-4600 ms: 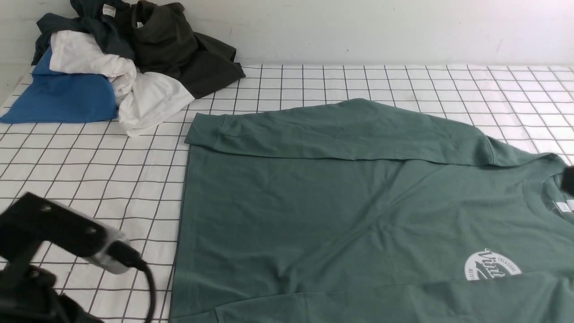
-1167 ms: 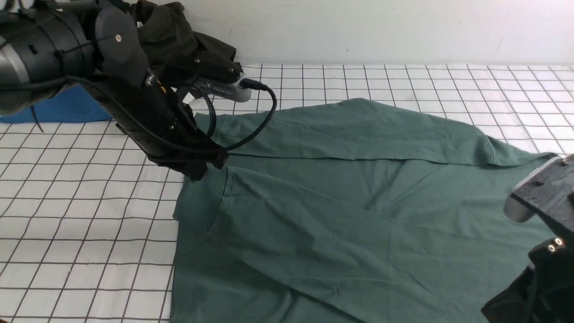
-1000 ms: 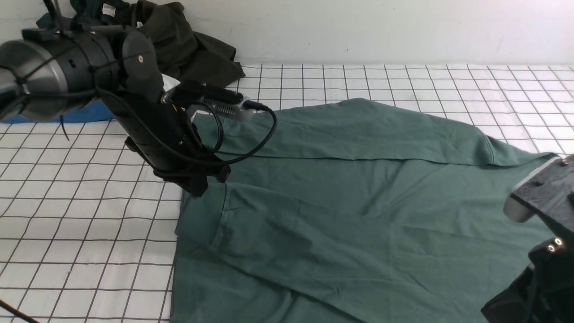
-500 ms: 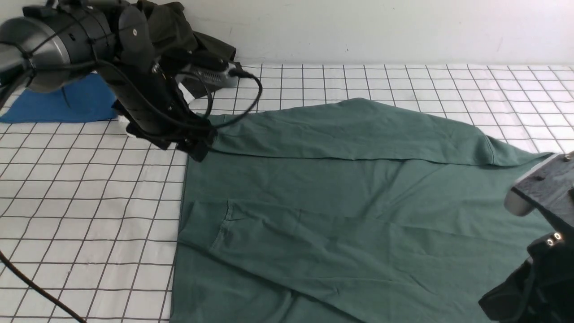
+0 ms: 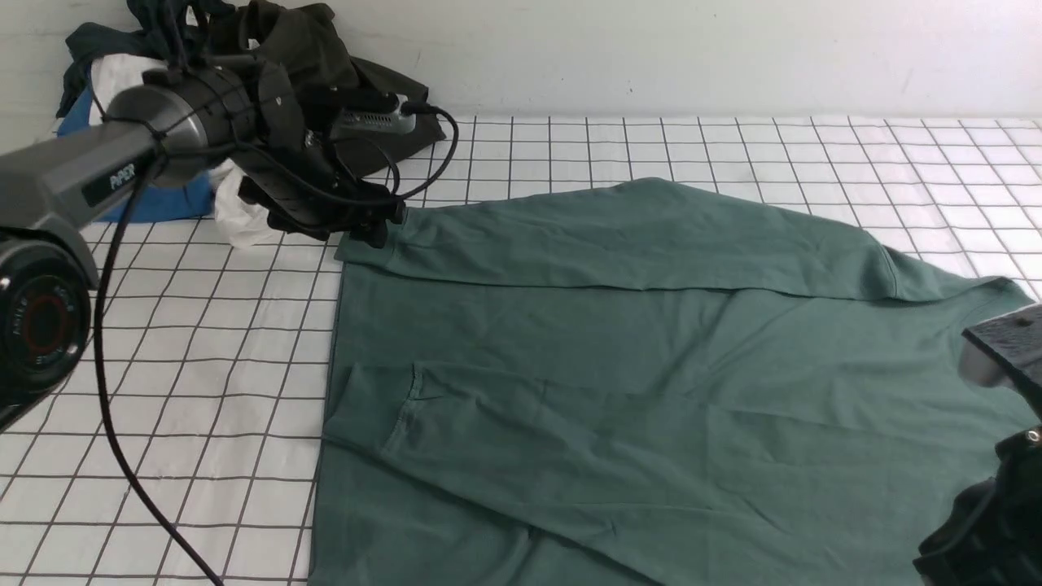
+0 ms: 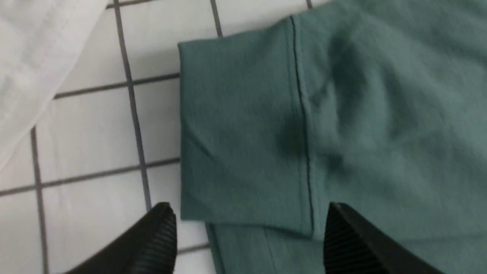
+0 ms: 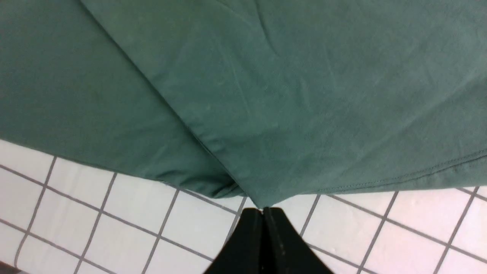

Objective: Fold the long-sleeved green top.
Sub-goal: Use the left arm to clamp the cuff farthest from it

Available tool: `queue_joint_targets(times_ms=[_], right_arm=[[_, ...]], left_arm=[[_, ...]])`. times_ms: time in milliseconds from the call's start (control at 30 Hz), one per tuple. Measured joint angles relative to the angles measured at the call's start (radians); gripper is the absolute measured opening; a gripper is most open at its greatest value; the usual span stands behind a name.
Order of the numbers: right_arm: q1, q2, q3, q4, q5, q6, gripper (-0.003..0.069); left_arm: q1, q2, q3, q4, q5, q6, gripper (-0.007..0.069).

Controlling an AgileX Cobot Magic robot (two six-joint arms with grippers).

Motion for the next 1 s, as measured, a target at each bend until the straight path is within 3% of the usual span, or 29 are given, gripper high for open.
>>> queue_joint_targets(times_ms=[367,600,700,800,1000], right_arm=[[0.000,0.000,0.000,-0.012,0.009,-0.013,-0.0014],[0.000,0.000,0.000,-0.022,0.010,-0.015,-0.0014],[0.000,0.000,0.000,-0.022,0.011,-0.016,-0.0014],[0.000,0.000,0.000,-0.022,0.011,-0.024,-0.0014],[0.000,0.000,0.000,-0.022,0.011,-0.030,-0.0014]], left_arm=[[0.000,0.121,-0.067,0.000,-0.139,-0.123,0.0449],[0.003,0.121,-0.081,0.005,-0.097,-0.129,0.0237],[0.003,0.112,-0.098,0.020,-0.028,-0.093,0.0100],[0.002,0.087,-0.098,0.045,0.014,-0.064,0.0033],[0.001,0.033,-0.103,0.094,0.057,-0.053,0.0023]])
